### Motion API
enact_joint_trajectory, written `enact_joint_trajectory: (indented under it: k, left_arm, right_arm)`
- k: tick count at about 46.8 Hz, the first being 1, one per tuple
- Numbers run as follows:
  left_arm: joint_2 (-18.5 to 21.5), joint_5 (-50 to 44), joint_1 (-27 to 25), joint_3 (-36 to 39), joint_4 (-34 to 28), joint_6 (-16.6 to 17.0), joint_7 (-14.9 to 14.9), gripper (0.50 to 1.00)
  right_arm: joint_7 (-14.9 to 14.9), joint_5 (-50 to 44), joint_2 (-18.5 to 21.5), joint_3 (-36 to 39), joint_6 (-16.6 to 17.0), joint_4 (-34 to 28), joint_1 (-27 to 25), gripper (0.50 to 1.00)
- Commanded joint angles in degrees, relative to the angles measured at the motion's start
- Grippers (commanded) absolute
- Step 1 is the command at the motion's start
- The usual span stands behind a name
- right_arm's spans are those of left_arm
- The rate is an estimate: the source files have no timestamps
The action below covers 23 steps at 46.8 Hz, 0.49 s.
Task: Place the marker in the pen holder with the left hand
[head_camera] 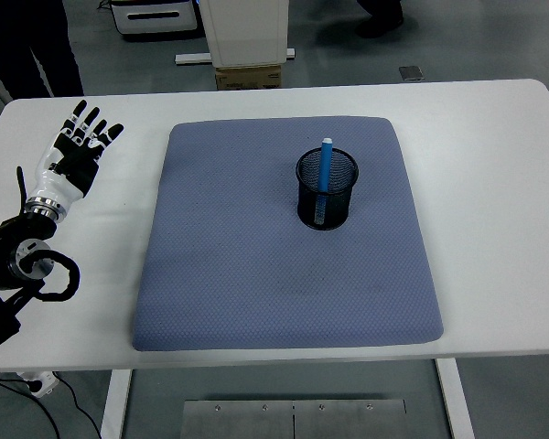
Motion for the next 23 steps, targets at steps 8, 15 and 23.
enact_joint_trajectory:
  k: [8,15,23]
  left_arm:
    - [-0.14,0.0,0.52,-0.08,0.0,0.03,-0.02,1.0]
    - [-0.31,0.0,0.52,0.01,0.0,0.03,-0.02,1.0]
    - [-0.58,0.09,0.52,-0.08,0.0,0.03,-0.02,1.0]
  right_arm:
    - [-0.28,0.18,0.0,0.01,-0.03,-0.12,-0.17,1.0]
    - [-0.19,0.1,0.0,-0.08,0.05,-0.21,-0.17,1.0]
    - [-0.02,-0.17,0.0,-0.16,-0.03,-0.21,-0.09,1.0]
